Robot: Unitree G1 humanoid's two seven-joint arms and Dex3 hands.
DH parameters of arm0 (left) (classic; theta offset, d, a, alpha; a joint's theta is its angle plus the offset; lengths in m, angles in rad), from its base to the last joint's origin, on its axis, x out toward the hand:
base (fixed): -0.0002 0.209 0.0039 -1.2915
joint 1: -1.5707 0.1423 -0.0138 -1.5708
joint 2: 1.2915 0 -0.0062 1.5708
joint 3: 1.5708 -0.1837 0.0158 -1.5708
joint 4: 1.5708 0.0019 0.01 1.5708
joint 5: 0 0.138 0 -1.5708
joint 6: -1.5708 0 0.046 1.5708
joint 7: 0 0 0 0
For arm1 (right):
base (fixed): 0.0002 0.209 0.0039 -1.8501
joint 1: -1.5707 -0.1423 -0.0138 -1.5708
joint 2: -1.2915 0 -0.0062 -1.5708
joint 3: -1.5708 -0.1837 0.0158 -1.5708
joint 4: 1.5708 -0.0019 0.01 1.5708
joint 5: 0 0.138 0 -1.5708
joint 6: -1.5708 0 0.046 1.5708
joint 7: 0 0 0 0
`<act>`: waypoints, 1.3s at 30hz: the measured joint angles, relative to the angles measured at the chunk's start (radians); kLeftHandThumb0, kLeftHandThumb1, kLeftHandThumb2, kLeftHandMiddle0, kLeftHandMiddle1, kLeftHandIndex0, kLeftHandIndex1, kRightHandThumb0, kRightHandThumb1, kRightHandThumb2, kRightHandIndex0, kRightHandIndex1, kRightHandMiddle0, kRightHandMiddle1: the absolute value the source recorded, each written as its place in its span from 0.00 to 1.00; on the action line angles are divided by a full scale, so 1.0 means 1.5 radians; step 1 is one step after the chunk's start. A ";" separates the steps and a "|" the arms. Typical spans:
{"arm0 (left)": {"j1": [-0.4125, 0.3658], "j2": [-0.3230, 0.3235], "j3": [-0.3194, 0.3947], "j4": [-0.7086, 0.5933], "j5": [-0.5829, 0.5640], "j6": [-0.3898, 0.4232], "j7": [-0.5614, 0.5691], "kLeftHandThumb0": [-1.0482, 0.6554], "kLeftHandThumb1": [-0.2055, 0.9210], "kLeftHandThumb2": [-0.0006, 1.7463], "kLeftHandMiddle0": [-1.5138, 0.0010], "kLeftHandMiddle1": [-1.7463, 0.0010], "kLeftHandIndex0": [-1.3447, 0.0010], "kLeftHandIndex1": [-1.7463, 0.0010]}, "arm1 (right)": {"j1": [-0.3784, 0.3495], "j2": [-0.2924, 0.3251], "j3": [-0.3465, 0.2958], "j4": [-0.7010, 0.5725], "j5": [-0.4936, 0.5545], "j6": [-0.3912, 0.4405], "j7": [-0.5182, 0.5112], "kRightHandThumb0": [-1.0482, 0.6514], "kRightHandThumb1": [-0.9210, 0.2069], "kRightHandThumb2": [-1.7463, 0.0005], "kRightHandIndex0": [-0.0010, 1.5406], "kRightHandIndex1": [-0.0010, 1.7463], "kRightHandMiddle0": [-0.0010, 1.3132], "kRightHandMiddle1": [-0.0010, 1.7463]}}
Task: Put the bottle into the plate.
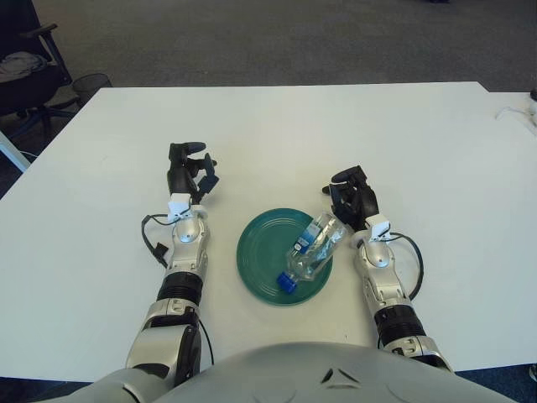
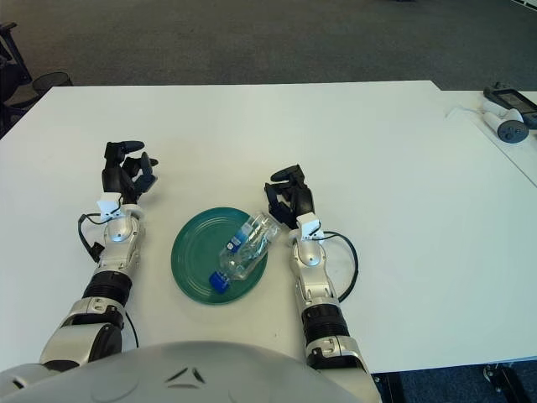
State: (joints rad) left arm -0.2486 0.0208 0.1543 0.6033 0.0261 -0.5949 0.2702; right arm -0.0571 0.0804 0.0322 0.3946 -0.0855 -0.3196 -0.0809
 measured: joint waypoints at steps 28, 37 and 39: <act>0.063 0.116 -0.048 0.007 0.045 0.167 -0.156 0.32 0.38 0.82 0.23 0.00 0.49 0.00 | 0.023 0.001 0.016 -0.030 -0.004 0.025 -0.003 0.41 0.00 0.71 0.27 0.66 0.15 1.00; 0.066 0.104 -0.056 0.002 0.016 0.244 -0.166 0.32 0.39 0.81 0.24 0.00 0.50 0.00 | 0.031 0.002 0.017 -0.040 0.000 0.025 0.004 0.41 0.00 0.71 0.27 0.67 0.15 1.00; 0.070 0.102 -0.057 -0.002 0.010 0.244 -0.171 0.32 0.39 0.81 0.24 0.00 0.50 0.00 | 0.033 0.001 0.017 -0.042 0.001 0.025 0.004 0.41 0.00 0.71 0.27 0.67 0.15 1.00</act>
State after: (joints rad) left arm -0.1438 0.1733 0.0684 0.5995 0.0417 -0.2284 0.0130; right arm -0.0072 0.0825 0.0575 0.3315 -0.0847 -0.2823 -0.0742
